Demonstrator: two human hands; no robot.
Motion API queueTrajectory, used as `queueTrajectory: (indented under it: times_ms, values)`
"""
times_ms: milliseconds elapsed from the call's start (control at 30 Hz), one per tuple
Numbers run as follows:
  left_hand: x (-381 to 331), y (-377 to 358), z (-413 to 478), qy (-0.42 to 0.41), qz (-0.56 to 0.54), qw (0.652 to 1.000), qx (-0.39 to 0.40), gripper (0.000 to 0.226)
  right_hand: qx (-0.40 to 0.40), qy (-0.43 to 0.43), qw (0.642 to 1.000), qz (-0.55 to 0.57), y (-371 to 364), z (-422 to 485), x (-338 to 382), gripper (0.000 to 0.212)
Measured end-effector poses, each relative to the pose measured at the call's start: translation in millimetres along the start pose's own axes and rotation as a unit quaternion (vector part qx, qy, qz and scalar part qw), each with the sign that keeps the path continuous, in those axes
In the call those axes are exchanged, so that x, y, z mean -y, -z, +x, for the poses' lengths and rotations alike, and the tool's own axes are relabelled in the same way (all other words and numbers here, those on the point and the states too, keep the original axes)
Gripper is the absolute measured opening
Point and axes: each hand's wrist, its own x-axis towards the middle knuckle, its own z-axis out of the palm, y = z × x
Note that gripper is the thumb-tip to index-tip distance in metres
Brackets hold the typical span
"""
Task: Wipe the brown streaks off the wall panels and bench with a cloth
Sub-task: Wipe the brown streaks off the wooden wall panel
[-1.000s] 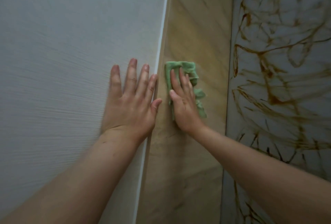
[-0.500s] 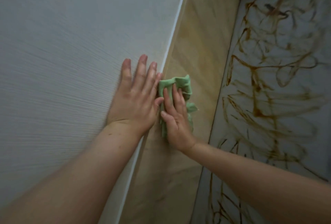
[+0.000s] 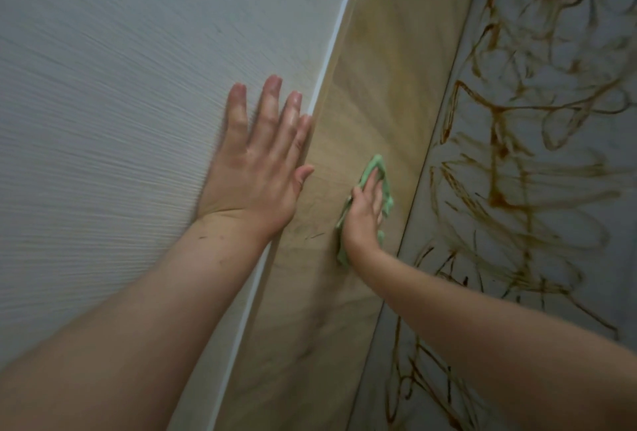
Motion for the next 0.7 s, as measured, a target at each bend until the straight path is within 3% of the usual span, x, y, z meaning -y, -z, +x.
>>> queueTrajectory:
  times_ms: [200, 333, 467, 633, 700]
  values:
    - [0.6, 2.9, -1.2, 0.009, 0.002, 1.0, 0.006, 0.069, 0.115, 0.028, 0.988, -0.098, 17.0, -49.0, -40.7, 0.054]
    - [0.8, 4.6, -1.3, 0.011, -0.006, 1.0, -0.004, 0.07, 0.138, 0.146, 0.974, -0.108, 21.1, -50.0, -26.5, 0.053]
    - [0.1, 2.6, -1.8, 0.003, -0.011, 1.0, -0.004, 0.07, 0.106, 0.238, 0.955, -0.141, 21.7, -40.1, -9.6, 0.062]
    - [-3.0, 1.5, -2.2, 0.009, -0.018, 1.0, -0.007, 0.07, 0.068, 0.2, 0.966, -0.148, 24.3, -15.1, -16.3, 0.055]
    - [-3.1, 4.4, 0.1, 0.027, -0.068, 0.997, -0.015, 0.069, 0.071, 0.18, 0.97, -0.146, 25.5, -8.1, -21.6, 0.053]
